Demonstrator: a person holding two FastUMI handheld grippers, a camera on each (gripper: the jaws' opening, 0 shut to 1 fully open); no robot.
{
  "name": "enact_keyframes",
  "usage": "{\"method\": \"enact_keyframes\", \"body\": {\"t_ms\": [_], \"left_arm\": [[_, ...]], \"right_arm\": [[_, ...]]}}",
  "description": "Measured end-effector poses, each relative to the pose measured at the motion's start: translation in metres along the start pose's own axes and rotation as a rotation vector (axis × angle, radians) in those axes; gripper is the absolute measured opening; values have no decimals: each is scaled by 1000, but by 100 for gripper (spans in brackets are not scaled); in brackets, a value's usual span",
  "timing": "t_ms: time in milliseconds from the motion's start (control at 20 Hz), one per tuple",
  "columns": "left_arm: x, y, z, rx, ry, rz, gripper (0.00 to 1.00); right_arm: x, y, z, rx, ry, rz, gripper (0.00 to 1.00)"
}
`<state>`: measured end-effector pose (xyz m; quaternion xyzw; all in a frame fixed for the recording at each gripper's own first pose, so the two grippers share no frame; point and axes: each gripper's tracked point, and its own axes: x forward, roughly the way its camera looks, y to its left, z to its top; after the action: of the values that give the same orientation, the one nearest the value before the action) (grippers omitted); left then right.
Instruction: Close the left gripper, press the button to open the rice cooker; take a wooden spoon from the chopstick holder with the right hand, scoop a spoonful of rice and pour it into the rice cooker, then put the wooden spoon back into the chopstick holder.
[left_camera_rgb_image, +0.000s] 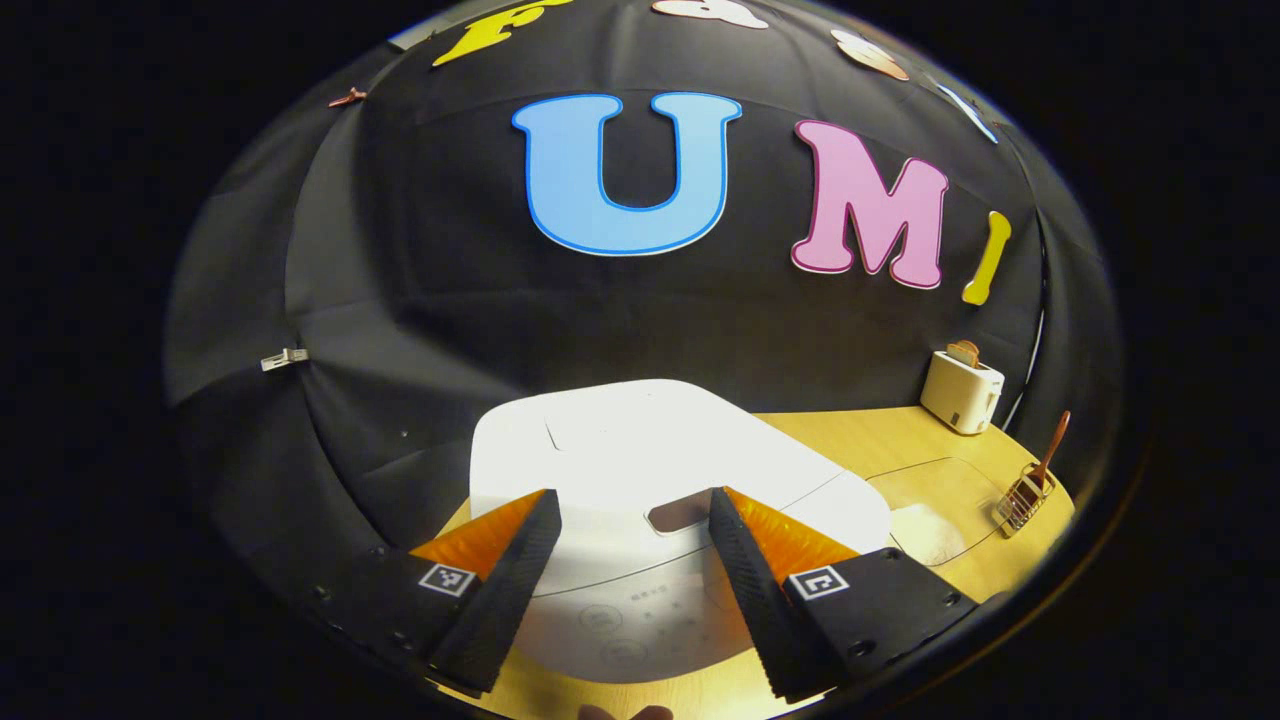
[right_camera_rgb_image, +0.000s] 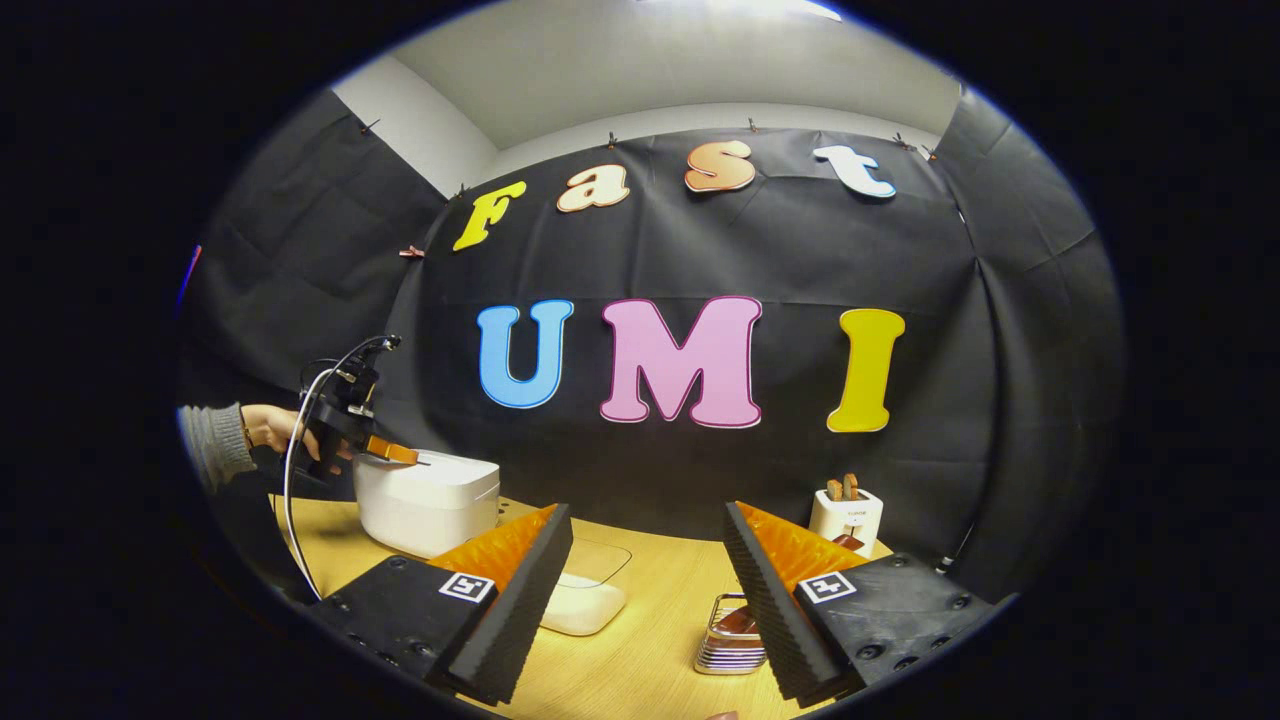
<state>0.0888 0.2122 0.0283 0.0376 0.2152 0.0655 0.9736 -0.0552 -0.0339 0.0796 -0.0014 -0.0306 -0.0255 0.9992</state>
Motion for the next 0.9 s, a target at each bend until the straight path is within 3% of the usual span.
{"method": "enact_keyframes", "body": {"t_ms": [300, 400, 700, 900], "left_arm": [[-2, 1, 9, -23, -47, 2, 97], [-8, 5, 22, -20, -97, 37, 94], [-67, -8, 73, -20, -419, 124, 93], [-102, -44, 61, -63, -541, 102, 95]], "right_arm": [[2, -3, -4, -7, 9, -1, 94], [2, -4, -5, -12, 11, -5, 94], [6, 3, -11, -38, -7, -1, 94], [9, 17, -12, -11, -33, 25, 94]]}}
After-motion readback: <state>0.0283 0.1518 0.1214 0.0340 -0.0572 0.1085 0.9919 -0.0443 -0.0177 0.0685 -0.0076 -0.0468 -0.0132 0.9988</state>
